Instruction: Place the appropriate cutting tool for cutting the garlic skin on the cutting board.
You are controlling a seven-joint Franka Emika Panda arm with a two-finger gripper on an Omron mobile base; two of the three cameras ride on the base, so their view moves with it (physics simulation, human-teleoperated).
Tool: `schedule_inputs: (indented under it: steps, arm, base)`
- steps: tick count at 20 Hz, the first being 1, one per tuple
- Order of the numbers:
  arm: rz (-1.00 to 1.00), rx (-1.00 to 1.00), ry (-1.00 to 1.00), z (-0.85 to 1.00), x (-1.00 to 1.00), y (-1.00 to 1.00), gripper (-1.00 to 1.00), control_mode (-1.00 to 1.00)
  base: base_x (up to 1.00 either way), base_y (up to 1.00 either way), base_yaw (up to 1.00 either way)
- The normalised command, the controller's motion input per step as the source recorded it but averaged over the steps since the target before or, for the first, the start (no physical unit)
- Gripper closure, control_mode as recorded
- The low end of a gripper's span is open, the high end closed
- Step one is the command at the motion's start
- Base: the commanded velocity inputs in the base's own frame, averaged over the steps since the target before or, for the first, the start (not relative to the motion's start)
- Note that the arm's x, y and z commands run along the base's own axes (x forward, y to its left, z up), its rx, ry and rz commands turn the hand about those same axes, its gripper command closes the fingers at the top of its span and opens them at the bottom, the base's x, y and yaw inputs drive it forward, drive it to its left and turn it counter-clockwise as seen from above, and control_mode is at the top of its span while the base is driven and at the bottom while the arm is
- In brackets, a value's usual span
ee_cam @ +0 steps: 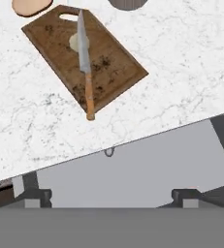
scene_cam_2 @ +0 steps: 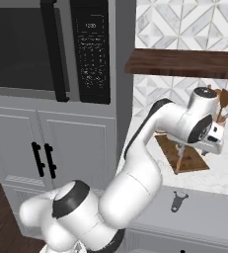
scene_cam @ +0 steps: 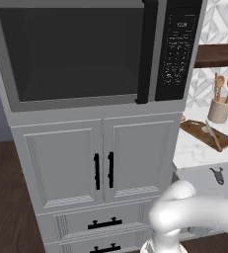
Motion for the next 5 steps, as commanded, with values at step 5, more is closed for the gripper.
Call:
schedule_inputs:
  steps: [5]
  arm:
    - [0.00,-0.09,-0.07,0.78,-1.00,0.22,-1.00,-1.00]
  base:
    - [0.00,0.00,0.00]
